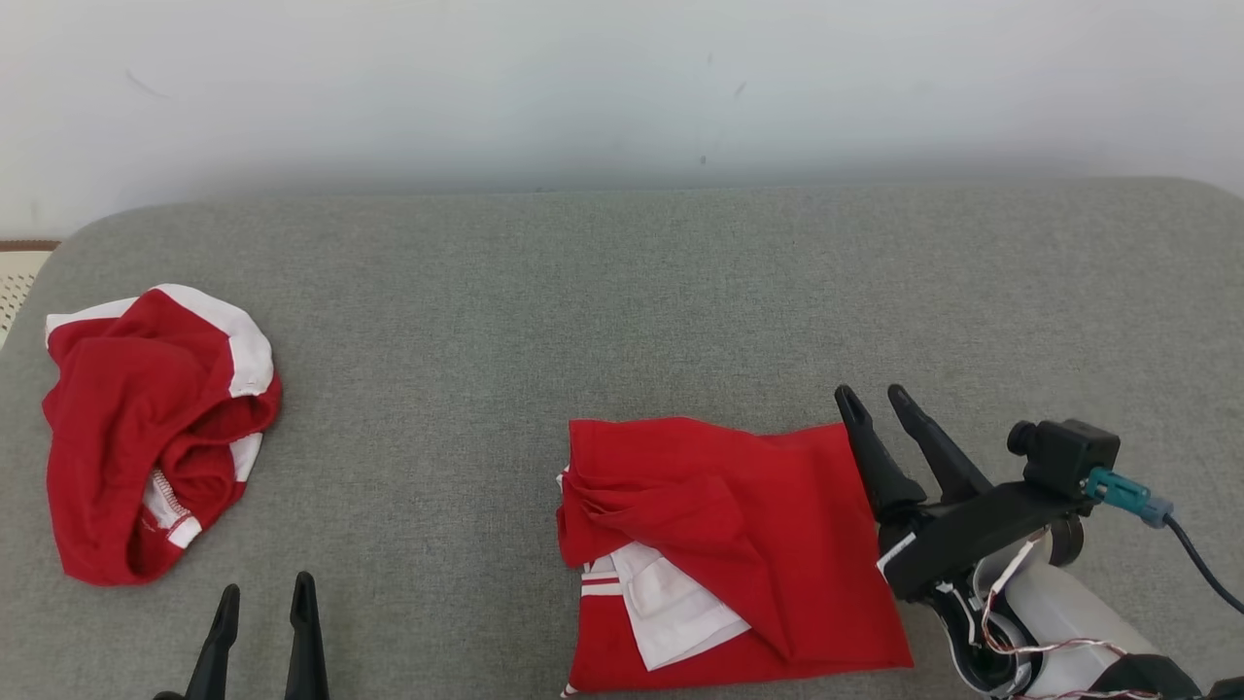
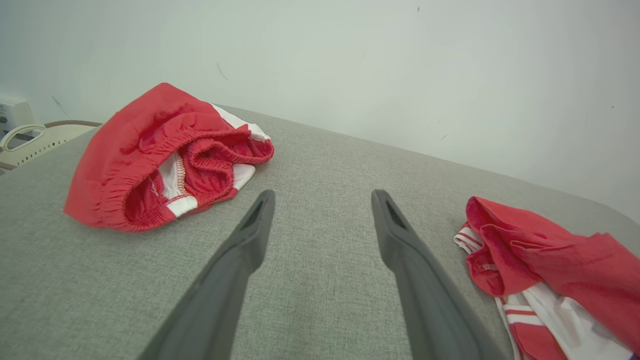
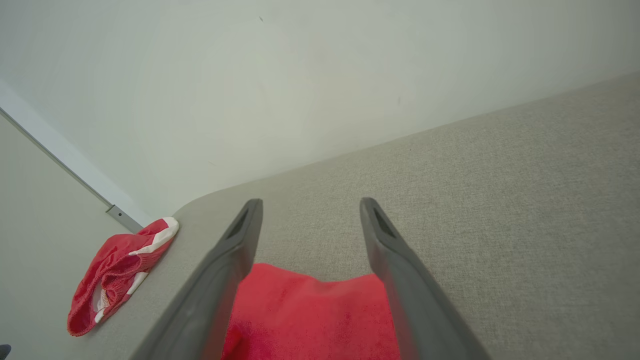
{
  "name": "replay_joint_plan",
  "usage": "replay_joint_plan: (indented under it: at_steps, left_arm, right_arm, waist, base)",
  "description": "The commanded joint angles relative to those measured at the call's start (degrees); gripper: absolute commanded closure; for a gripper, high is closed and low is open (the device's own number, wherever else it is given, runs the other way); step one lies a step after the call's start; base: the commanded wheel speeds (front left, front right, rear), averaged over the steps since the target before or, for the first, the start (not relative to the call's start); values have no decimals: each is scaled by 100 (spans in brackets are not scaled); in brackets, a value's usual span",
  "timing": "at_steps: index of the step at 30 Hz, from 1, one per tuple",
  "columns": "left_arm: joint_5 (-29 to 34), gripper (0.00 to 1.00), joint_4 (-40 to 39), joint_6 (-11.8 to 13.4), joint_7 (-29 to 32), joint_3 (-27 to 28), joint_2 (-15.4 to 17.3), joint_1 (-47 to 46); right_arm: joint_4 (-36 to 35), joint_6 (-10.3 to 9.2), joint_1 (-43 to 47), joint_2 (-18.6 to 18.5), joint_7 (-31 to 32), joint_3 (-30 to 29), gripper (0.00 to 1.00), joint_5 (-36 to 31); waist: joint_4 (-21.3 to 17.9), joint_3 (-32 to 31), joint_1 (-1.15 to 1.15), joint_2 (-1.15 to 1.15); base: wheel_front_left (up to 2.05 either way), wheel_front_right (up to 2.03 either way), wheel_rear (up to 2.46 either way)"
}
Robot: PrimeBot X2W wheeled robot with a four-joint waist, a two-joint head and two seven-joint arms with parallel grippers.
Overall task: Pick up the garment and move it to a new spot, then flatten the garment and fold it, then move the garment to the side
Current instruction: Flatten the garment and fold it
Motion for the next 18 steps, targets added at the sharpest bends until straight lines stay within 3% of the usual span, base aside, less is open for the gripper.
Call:
replay_joint_plan:
  at_steps: [1,6,7,8,9,18]
  left_arm:
    - [-23,0,-17,10,-22,22,3,60]
    - [-28,0,-5,3,-22,29,3,18]
    - [-28,0,-4,2,-22,21,3,0]
    - [-28,0,-2,1,-22,11,3,-15]
    - [-28,0,-9,7,-22,-6,3,-19]
    - [-31,0,-35,24,-22,-28,3,-58]
  right_arm:
    - [47,2,117,-4,13,-37,0,-141]
    - [196,2,191,77,48,-64,0,-397]
    - [255,2,176,93,62,-35,16,-505]
    - [316,2,163,124,79,-10,74,-581]
    - [378,2,138,144,71,15,100,-702]
    - [1070,2,-57,458,4,197,100,-1485]
  waist:
    - [-15,17,0,0]
    - [-35,53,0,0]
    - [-36,62,0,0]
    - [-35,71,0,0]
    - [-33,79,0,0]
    - [29,157,0,0]
  base:
    - [0,0,0]
    - [0,0,0]
    - [0,0,0]
    - [0,0,0]
    - [0,0,0]
    - [0,0,0]
